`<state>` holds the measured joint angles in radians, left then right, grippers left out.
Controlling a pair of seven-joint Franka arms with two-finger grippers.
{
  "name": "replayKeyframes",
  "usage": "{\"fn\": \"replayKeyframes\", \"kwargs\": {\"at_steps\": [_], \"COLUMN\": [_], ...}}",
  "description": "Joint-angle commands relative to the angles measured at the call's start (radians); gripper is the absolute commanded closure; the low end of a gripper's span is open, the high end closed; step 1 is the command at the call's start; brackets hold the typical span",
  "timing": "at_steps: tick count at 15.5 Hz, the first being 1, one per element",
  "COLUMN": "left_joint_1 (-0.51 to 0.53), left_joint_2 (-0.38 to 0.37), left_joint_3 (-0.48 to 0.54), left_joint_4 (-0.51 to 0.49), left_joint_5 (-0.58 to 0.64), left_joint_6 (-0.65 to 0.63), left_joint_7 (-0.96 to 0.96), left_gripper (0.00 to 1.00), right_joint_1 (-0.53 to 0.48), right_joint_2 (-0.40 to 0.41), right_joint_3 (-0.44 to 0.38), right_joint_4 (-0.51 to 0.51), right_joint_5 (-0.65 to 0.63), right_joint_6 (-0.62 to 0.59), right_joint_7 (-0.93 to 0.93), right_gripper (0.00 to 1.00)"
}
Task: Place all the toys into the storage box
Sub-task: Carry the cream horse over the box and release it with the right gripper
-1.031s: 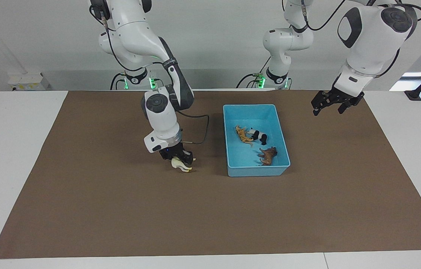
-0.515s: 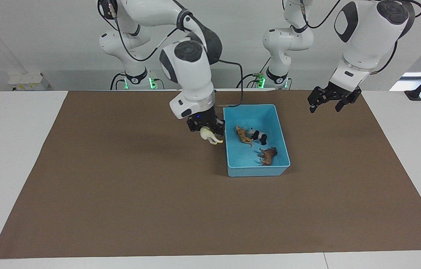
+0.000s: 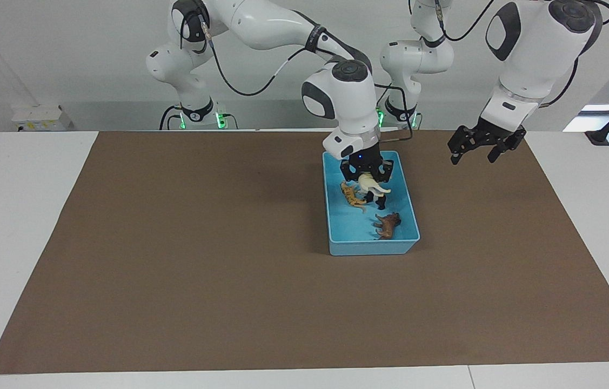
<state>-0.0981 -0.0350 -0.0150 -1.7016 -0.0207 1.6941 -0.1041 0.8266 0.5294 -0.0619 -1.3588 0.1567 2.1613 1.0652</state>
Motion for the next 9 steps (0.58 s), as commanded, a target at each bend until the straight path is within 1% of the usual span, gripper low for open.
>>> {"fn": "replayKeyframes", "kwargs": {"at_steps": [1, 3, 7, 9], "left_joint_1": [0.005, 0.009, 0.014, 0.012], "left_joint_2": [0.01, 0.009, 0.014, 0.006], "left_joint_3": [0.009, 0.006, 0.003, 0.004], "left_joint_4": [0.046, 0.045, 0.076, 0.04], "left_joint_5": [-0.005, -0.005, -0.004, -0.005], "left_joint_6": [-0.043, -0.048, -0.031, -0.011], "left_joint_7": [0.017, 0.023, 0.026, 0.027], "left_gripper": [0.0, 0.0, 0.0, 0.0], "right_joint_1": [-0.007, -0.018, -0.026, -0.046], "right_joint_2": [-0.017, -0.029, -0.072, -0.098], "right_joint_3": [-0.001, -0.001, -0.015, -0.038], "right_joint_4": [0.026, 0.056, 0.06, 0.058], "right_joint_5": [0.015, 0.018, 0.018, -0.014], "right_joint_6": [-0.081, -0.13, -0.193, -0.212], "right_joint_7": [0.039, 0.041, 0.039, 0.012], "right_gripper": [0.0, 0.0, 0.0, 0.0]}}
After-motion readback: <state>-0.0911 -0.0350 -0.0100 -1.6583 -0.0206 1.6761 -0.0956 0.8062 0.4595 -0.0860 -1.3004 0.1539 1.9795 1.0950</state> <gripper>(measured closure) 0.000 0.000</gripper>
